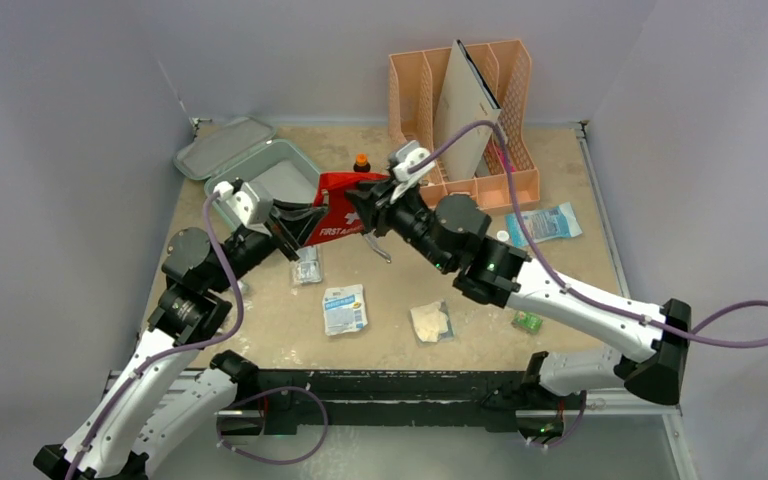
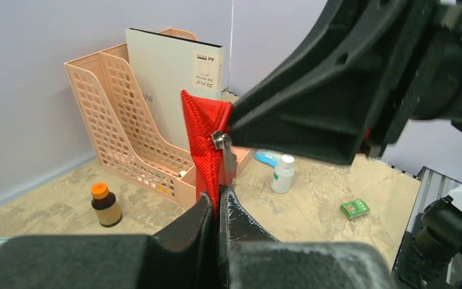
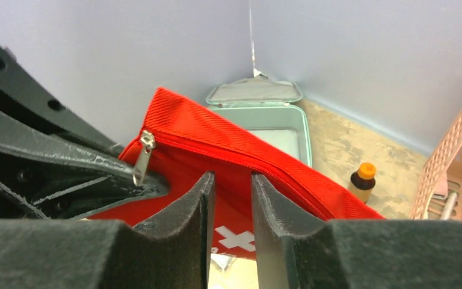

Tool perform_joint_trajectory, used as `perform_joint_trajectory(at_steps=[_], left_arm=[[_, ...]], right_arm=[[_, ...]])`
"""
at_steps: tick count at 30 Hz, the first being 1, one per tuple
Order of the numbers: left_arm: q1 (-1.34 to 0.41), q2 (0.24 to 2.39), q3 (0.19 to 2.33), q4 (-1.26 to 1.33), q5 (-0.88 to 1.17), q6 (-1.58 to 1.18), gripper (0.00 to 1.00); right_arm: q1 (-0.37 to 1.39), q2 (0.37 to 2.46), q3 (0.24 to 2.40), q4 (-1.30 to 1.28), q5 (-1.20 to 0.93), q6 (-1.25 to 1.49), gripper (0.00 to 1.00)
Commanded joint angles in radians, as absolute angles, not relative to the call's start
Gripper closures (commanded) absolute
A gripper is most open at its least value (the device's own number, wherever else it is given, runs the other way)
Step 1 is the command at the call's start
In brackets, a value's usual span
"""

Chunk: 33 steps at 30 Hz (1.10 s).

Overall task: Organize the medicine kit
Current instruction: Zip the medicine pouch.

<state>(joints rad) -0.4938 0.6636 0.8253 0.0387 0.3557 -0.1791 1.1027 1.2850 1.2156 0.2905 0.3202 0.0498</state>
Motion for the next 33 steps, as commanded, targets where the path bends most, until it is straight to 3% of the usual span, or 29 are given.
perform_joint_trajectory(at_steps=[1,11,33], left_arm=[[-0.497,0.651,0.827,0.077,0.383,-0.163,1.0],[-0.497,0.652,0.833,0.075,0.403,-0.156,1.0],[-0.497,0.648,0.829,0.127,0.471,-0.165,1.0]], right_arm=[[1.065,1.202,1.206,0.29,0.186,0.207,0.68],[1.065,1.155,1.201,0.258,0.053,0.298,0.66],[1.063,1.235,1.212,0.334,0.004,0.479,0.64]])
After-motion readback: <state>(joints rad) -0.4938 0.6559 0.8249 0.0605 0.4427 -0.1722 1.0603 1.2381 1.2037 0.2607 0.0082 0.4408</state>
